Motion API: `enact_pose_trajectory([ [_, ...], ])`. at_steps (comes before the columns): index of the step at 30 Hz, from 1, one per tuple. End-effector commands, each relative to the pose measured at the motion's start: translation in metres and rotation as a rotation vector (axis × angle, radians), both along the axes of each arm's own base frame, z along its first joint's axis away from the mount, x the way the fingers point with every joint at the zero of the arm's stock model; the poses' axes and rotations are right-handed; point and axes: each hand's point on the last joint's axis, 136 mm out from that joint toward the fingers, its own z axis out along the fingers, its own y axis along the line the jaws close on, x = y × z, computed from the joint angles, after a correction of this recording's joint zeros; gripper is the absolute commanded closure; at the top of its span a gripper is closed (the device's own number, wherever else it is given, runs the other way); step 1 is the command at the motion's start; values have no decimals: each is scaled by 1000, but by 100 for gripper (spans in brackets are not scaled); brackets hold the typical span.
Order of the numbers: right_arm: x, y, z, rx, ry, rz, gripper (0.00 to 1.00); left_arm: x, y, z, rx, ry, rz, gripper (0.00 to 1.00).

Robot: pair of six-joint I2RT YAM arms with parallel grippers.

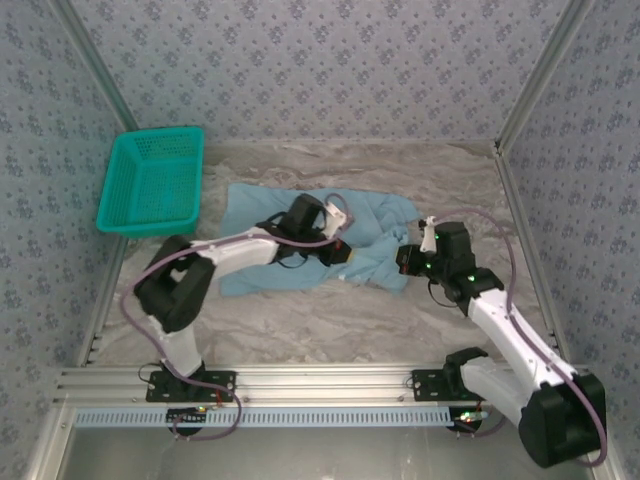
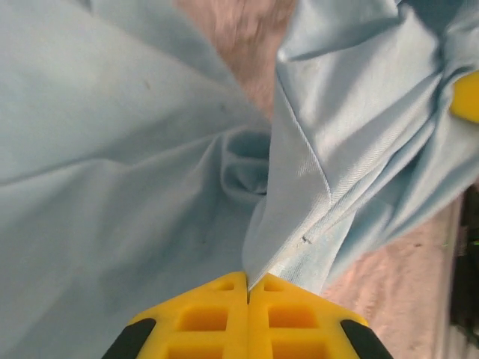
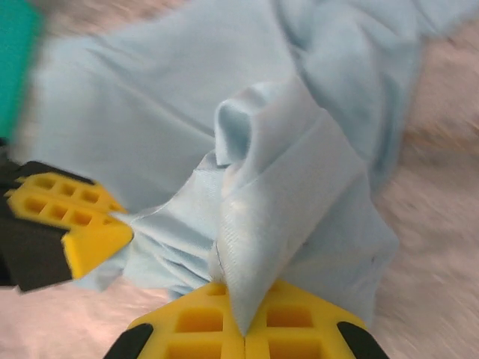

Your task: Fold the inside-out t-shirt

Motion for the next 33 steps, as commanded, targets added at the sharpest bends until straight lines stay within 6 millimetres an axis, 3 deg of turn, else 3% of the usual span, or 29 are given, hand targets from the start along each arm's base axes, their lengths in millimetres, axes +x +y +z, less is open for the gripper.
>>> enact_pose_trajectory([
  [1, 0, 22, 50, 129, -218, 189, 100, 13, 32, 48, -133, -2, 105, 97],
  [6, -3, 40, 78, 167, -283, 346, 100, 13, 76, 47, -75, -3, 207, 99],
  [9, -4, 42, 82, 154, -252, 375, 100, 11, 93, 49, -53, -22, 250, 100],
  [15, 6, 28, 47, 55, -71, 287, 100, -4, 110, 31, 3, -20, 280, 100],
  [19, -4, 50, 37, 142, -53, 390, 99, -13, 111, 4, 57, 30, 269, 100],
  [20, -8, 58, 38, 166, -65, 429, 99, -15, 109, 2, 66, 33, 256, 96],
  [22, -21, 76, 36, 169, -77, 512, 98, -19, 98, 7, 72, 13, 220, 73],
  [25, -32, 87, 22, 123, -61, 552, 99, -15, 81, 28, 39, -40, 218, 51],
  [29, -41, 94, 17, 150, -66, 586, 100, -15, 52, 54, -33, -85, 163, 37],
  [33, -47, 94, 17, 138, -88, 610, 100, -7, 34, 54, 21, -181, 66, 30],
])
